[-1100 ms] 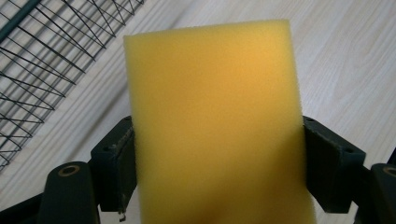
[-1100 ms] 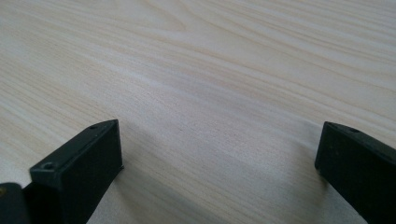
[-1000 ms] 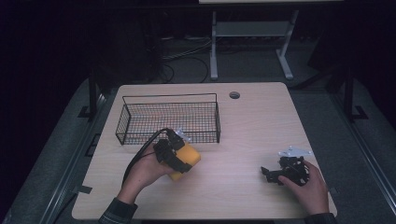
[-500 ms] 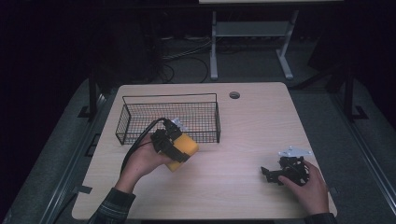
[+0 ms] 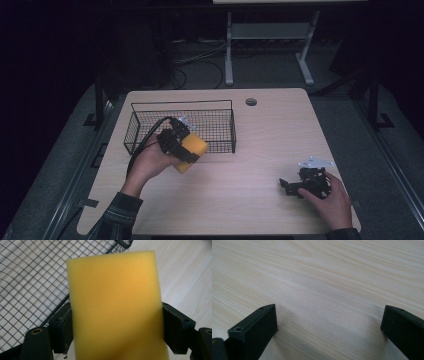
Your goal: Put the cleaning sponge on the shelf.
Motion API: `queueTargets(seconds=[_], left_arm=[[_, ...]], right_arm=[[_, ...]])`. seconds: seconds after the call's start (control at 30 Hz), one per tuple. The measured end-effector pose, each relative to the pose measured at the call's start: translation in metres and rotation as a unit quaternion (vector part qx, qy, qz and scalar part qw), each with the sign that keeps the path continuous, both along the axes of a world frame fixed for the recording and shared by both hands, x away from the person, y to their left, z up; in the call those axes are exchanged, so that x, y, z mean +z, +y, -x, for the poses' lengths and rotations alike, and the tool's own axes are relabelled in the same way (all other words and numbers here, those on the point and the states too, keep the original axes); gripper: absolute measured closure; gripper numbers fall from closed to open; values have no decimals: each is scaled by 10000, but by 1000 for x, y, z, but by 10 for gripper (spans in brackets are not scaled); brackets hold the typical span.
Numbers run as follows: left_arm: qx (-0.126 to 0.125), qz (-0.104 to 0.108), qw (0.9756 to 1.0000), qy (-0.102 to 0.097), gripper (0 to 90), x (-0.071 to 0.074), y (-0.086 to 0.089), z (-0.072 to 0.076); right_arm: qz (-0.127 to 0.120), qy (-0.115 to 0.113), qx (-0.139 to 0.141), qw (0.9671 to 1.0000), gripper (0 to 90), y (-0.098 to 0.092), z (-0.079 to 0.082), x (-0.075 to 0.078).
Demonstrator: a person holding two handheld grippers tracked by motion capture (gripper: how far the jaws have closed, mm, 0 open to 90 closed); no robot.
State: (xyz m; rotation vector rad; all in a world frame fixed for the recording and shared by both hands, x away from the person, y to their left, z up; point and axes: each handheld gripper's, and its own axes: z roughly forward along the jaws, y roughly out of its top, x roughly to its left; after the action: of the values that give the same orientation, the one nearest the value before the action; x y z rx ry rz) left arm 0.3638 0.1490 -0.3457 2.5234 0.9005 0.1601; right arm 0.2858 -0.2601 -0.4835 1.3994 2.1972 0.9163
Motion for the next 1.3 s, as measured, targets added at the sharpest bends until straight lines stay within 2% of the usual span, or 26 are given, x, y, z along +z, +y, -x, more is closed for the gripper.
queueTargets(seconds=[0.27,0.47,0.6,0.73,0.83,1.13,1.3], left_arm=[[177,13,9998,-70,226,6,9,-15],[266,-38,9996,-112,226,6,16,-24],[322,23,9994,-149,226,6,21,-29],[395,-1,9990,-187,226,6,26,-35],[538,25,9982,-247,226,8,31,-41],[687,32,9971,-319,227,9,42,-52],[874,3,9955,-356,227,8,52,-59]], right_arm=[[-12,1,-7,10000,0,0,0,0],[1,-1,-2,10000,0,0,0,0],[1,-1,-2,10000,0,0,0,0],[1,0,-2,10000,0,0,0,0],[2,0,-2,10000,0,0,0,0],[1,0,-3,10000,0,0,0,0],[0,0,-5,10000,0,0,0,0]])
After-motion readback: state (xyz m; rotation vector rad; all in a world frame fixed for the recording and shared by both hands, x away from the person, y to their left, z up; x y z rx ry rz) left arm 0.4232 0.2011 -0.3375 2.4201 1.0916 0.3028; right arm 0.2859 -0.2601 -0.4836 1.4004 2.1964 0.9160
